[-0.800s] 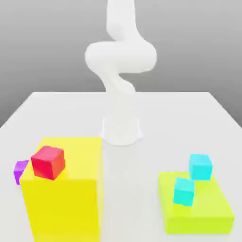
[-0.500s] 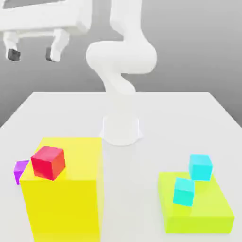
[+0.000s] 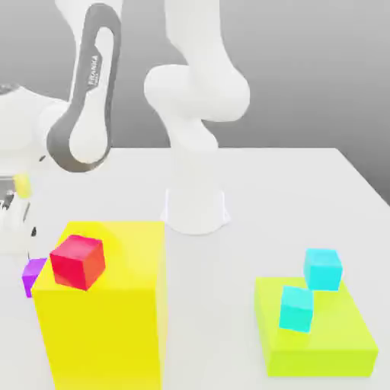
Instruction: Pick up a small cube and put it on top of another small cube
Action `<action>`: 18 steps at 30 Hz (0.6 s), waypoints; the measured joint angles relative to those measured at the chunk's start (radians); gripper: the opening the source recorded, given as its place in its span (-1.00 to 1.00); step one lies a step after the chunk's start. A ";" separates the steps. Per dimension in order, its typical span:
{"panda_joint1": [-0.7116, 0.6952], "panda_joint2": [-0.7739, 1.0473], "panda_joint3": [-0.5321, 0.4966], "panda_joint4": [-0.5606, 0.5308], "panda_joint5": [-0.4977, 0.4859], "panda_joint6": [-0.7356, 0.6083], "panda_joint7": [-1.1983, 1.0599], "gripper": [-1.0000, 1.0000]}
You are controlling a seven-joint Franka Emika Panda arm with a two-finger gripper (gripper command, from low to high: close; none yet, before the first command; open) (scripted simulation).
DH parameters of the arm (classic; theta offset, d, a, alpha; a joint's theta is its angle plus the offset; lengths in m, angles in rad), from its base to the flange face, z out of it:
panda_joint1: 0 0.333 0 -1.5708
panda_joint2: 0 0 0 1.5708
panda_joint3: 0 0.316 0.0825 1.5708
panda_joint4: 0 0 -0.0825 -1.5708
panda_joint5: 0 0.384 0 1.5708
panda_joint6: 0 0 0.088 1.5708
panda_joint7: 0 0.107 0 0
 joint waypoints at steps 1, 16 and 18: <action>-0.020 0.036 0.026 0.006 0.027 0.028 -0.019 0.00; -0.036 -0.018 0.027 -0.006 -0.036 -0.012 0.029 -1.00; -0.020 -0.066 0.029 0.005 -0.074 -0.058 0.036 -1.00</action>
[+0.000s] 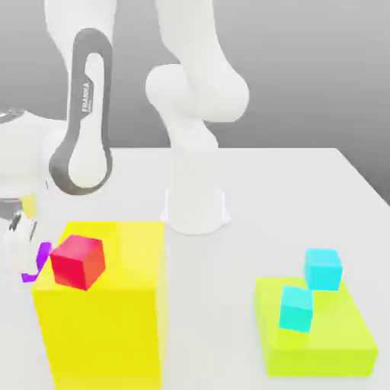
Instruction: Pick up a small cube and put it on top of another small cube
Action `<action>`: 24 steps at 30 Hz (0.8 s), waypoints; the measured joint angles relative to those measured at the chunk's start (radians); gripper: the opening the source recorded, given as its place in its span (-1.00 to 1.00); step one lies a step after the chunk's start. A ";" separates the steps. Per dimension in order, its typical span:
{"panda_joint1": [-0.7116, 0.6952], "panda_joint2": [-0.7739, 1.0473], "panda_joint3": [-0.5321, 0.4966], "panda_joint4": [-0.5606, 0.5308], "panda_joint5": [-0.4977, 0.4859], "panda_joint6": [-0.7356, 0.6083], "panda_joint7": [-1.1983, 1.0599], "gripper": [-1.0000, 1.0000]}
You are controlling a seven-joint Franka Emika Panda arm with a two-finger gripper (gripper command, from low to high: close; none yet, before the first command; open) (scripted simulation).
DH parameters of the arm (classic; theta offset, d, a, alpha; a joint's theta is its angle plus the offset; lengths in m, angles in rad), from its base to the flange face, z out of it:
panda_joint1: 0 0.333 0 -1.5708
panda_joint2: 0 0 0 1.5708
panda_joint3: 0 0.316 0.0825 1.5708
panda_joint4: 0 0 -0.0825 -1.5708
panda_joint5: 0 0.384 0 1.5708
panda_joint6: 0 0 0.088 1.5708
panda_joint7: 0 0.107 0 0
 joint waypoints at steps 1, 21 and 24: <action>0.010 -0.018 0.007 0.025 -0.004 -0.025 0.011 -1.00; 0.451 -0.280 0.418 0.246 0.102 -0.371 0.184 -1.00; 0.526 -0.289 0.504 0.223 0.084 -0.393 0.204 -1.00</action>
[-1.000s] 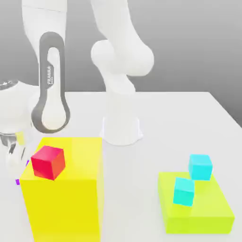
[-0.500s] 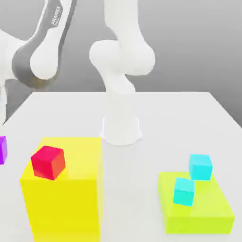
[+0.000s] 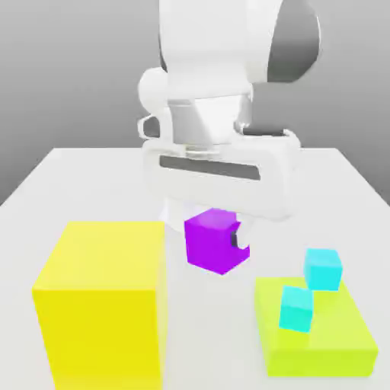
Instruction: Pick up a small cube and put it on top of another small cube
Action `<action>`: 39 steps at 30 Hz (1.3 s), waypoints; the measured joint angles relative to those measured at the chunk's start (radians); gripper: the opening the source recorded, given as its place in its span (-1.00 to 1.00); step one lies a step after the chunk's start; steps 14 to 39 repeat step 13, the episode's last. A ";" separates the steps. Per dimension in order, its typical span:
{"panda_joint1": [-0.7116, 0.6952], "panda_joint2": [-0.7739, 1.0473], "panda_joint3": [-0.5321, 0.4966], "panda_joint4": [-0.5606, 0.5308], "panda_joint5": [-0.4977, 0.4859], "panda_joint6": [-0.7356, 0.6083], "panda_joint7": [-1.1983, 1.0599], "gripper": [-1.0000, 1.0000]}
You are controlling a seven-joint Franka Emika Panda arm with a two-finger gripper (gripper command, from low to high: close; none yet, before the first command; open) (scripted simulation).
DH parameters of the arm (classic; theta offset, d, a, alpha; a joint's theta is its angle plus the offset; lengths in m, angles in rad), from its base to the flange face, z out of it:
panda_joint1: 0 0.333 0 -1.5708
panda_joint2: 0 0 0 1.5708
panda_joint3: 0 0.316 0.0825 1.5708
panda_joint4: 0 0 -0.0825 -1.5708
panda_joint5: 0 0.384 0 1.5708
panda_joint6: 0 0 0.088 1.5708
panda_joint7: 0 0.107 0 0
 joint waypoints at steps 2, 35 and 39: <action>0.038 0.007 0.048 -0.027 -0.022 -0.002 0.008 -1.00; 0.062 0.197 0.102 -0.120 -0.174 0.190 0.085 1.00; 0.062 0.197 0.102 -0.120 -0.174 0.190 0.085 1.00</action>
